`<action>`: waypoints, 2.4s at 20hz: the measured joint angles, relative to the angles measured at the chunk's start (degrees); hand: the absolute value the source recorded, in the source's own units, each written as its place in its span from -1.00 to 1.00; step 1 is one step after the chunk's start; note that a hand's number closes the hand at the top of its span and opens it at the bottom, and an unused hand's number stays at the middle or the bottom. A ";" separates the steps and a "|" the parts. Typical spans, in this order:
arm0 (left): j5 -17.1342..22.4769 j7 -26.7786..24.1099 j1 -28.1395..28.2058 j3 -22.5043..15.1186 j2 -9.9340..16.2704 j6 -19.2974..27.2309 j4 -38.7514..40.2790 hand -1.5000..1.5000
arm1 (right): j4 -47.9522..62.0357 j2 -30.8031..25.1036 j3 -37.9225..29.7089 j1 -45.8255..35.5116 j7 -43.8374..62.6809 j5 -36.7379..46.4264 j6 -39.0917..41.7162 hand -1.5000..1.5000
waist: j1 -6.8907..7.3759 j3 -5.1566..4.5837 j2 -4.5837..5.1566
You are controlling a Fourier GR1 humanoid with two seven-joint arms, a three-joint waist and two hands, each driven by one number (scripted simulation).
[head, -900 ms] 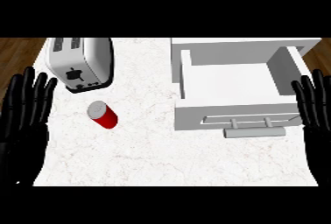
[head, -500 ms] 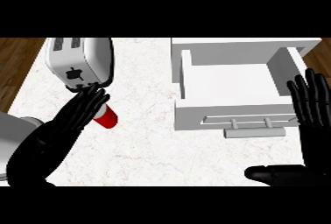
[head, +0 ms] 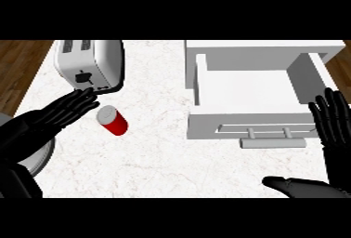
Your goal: Pick up the can, place it into the drawer and close the drawer
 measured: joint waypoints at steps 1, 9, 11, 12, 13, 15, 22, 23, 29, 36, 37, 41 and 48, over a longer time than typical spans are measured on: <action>1.86 1.29 -1.27 0.74 0.91 -0.70 1.03 -1.00 | 0.69 -0.30 -0.86 -0.45 0.09 -0.66 0.27 -1.00 | 0.08 0.00 -0.03; 5.38 6.38 -3.97 3.84 1.02 -2.51 5.36 -1.00 | 0.55 0.10 -2.92 5.80 -4.31 -2.57 3.64 -1.00 | 0.35 0.03 -0.12; 4.52 6.71 -3.63 4.29 0.34 -2.48 5.90 -1.00 | -1.09 0.15 -3.36 7.64 -4.28 -3.31 4.49 -1.00 | 0.34 0.04 -0.14; 3.83 6.52 -5.12 4.61 0.02 -2.65 7.87 -1.00 | -0.75 0.36 -3.40 7.80 -4.71 -3.29 4.66 -1.00 | 0.28 0.02 -0.13; 3.23 6.42 -5.47 4.71 -0.34 -3.14 8.65 -1.00 | -0.60 0.22 -4.04 8.24 -5.36 -3.79 5.31 -1.00 | 0.29 0.03 -0.12; 1.34 6.21 -5.82 4.58 -1.56 -2.93 9.28 -1.00 | 0.78 0.43 -4.44 8.67 -7.28 -3.68 6.08 -1.00 | 0.31 0.02 -0.13; -3.12 4.88 -7.75 5.10 -4.18 -4.61 13.60 -1.00 | 3.30 -0.45 -7.83 7.03 -8.36 -4.67 7.72 -1.00 | 0.38 0.03 -0.11; -3.71 4.67 -7.92 5.10 -4.68 -4.66 13.75 -1.00 | 3.19 -0.20 -7.77 7.54 -8.58 -4.56 8.08 -1.00 | 0.38 0.02 -0.12; -11.89 -2.15 -8.01 5.31 -7.63 -5.70 18.89 -1.00 | 1.85 1.02 -7.72 8.78 -8.75 -3.91 8.39 -1.00 | 0.31 0.02 -0.10; -20.72 -10.71 -9.86 5.67 -9.21 -5.50 27.07 -1.00 | 3.30 0.91 -9.01 8.04 -9.11 -4.41 9.80 -1.00 | 0.28 0.01 -0.08; -22.01 -12.33 -10.36 5.74 -9.23 -5.50 28.69 -1.00 | 3.02 1.07 -8.81 7.79 -8.70 -4.16 9.71 -1.00 | 0.26 0.02 -0.07; -26.56 -18.81 -11.48 6.12 -8.56 -5.52 34.86 -1.00 | 3.00 2.02 -8.28 8.39 -9.28 -3.59 9.86 -1.00 | 0.20 0.00 -0.05; -34.33 -29.33 -15.34 5.95 -6.34 -2.49 48.18 -1.00 | 4.44 1.58 -9.72 8.32 -10.99 -4.05 11.25 -1.00 | -0.03 -0.02 0.03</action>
